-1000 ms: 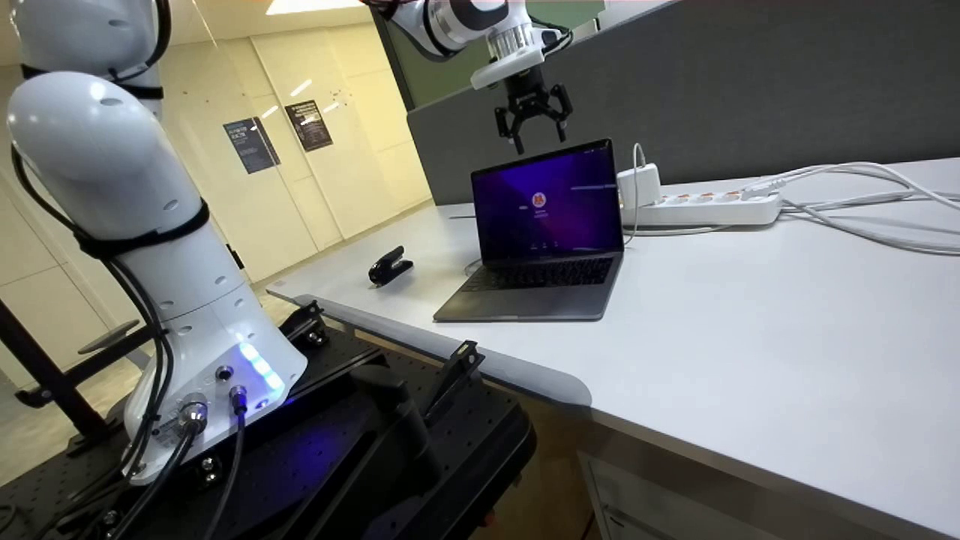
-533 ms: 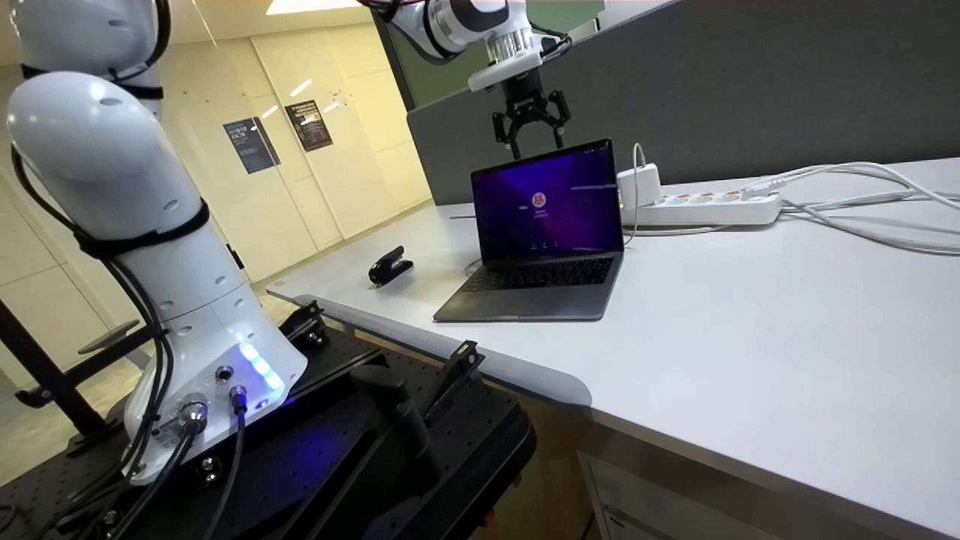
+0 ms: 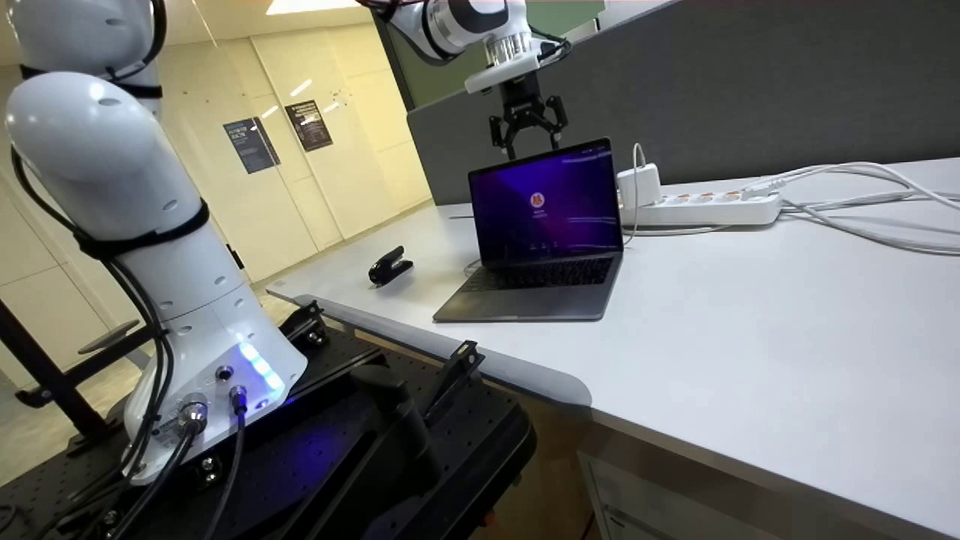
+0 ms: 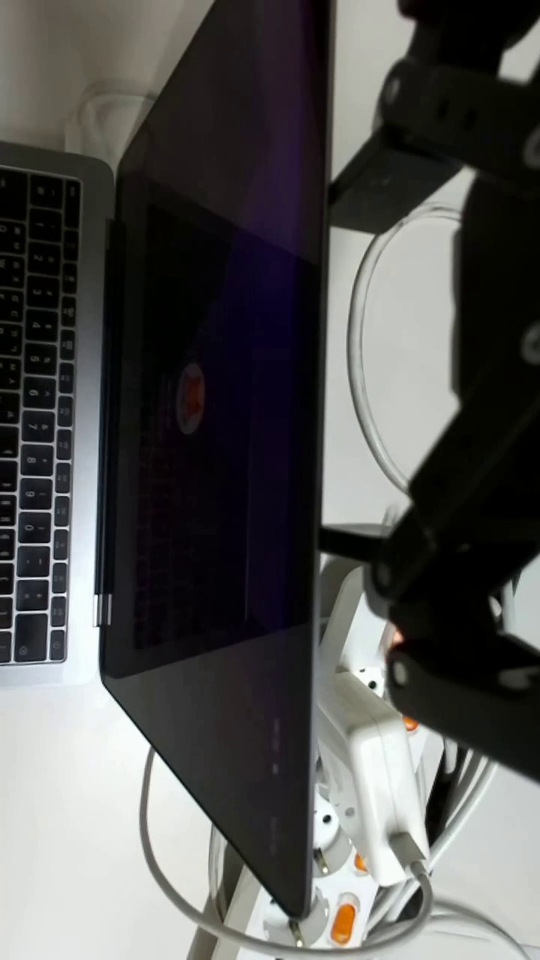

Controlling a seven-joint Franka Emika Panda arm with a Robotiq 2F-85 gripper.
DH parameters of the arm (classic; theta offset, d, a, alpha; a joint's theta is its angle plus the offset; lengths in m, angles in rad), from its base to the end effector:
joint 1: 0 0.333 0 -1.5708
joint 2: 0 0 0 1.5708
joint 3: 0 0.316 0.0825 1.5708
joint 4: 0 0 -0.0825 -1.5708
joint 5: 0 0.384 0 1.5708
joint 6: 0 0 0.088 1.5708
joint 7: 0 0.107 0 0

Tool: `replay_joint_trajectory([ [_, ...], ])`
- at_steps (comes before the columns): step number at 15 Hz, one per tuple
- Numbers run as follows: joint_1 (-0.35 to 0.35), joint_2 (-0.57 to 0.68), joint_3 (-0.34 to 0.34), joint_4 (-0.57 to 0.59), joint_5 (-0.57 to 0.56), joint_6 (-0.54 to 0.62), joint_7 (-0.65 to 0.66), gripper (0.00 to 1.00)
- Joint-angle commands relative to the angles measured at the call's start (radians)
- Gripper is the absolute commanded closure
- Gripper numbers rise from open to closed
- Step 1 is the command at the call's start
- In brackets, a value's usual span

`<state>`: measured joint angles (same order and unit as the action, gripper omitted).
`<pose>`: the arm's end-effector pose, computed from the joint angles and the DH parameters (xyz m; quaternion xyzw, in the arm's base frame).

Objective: Close the laptop

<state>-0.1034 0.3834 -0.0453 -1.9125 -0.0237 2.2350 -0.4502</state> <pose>0.6114 -0.0910 0.2904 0.9867 0.1589 -0.0341 0.0079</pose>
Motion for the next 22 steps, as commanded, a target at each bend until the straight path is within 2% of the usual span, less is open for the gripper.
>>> replay_joint_trajectory([
  [1, -0.002, -0.076, 0.008, -0.078, -0.016, -0.037, 0.047, 0.00],
  [10, 0.015, -0.229, -0.007, -0.312, -0.039, -0.038, 0.138, 0.00],
  [15, -0.001, -0.281, -0.030, -0.439, -0.033, -0.008, 0.194, 0.00],
  [22, -0.040, -0.277, -0.095, -0.567, -0.058, 0.129, 0.298, 0.00],
])
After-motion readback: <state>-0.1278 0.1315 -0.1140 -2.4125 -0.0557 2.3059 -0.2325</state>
